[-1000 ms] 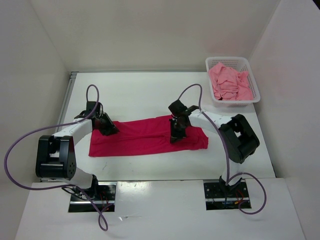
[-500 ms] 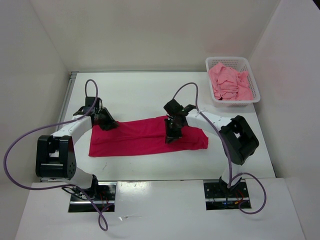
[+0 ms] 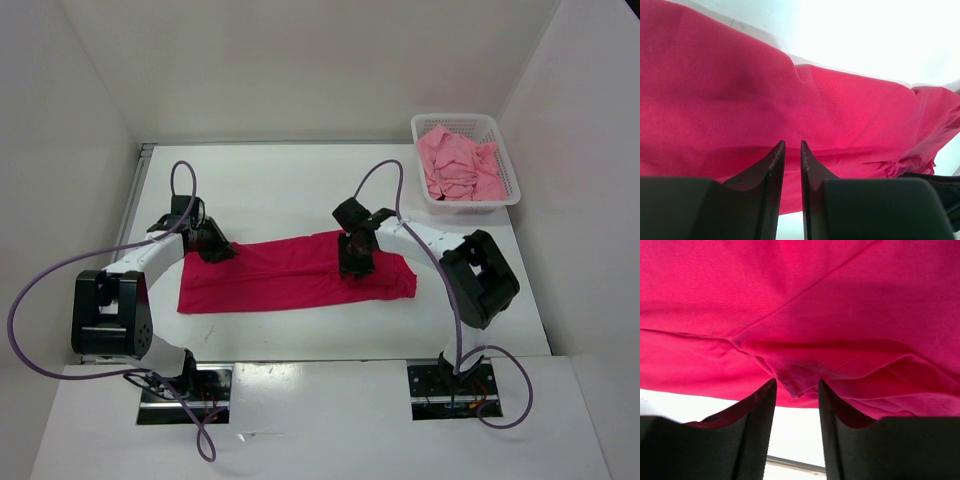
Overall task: Fold and stack the t-shirts
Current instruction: Fold the other side of the tshirt into a rectangle
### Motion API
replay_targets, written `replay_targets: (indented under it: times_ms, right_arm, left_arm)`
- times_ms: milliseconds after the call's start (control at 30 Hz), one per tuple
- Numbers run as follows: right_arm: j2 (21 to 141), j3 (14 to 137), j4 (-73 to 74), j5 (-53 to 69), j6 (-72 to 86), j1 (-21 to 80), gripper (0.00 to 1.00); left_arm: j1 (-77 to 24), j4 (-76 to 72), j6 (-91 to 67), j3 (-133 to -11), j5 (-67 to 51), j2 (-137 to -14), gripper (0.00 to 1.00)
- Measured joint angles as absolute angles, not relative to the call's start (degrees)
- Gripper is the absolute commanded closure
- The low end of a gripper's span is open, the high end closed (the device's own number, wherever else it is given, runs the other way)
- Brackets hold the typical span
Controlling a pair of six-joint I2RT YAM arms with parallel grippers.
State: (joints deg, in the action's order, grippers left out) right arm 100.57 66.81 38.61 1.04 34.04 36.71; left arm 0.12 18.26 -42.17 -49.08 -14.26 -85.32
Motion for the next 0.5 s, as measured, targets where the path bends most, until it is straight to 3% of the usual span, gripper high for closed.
replay_targets:
  times_ms: [100,200,333,400,500]
  right_arm:
    - [100.7,66.5,38.5,0.8,34.0,36.7,0.56]
    - [101.1,66.4,38.3,0.8,34.0,36.7,0.72]
    - [101.5,66.4,38.1,1.2,34.1,36.7,0.83]
    - [101.6,66.4,38.1,1.6,34.1,36.7,0.83]
    - [101.9,66.4,38.0,2.6,34.3,36.7,0.64]
  left_arm:
    - [0.1,18.3,-42.2,-49.1,-14.3,-85.3,0.74]
    - [0.1,18.3,-42.2,-49.1,-14.3,-85.3,0.74]
    - [0.1,18.2,-42.2,-48.8,-14.3,-85.3,0.74]
    - [0.1,18.2,-42.2,-48.7,-14.3,-85.3,0.74]
    - [0.1,18.2,-42.2,-48.6,-14.3,-85.3,0.74]
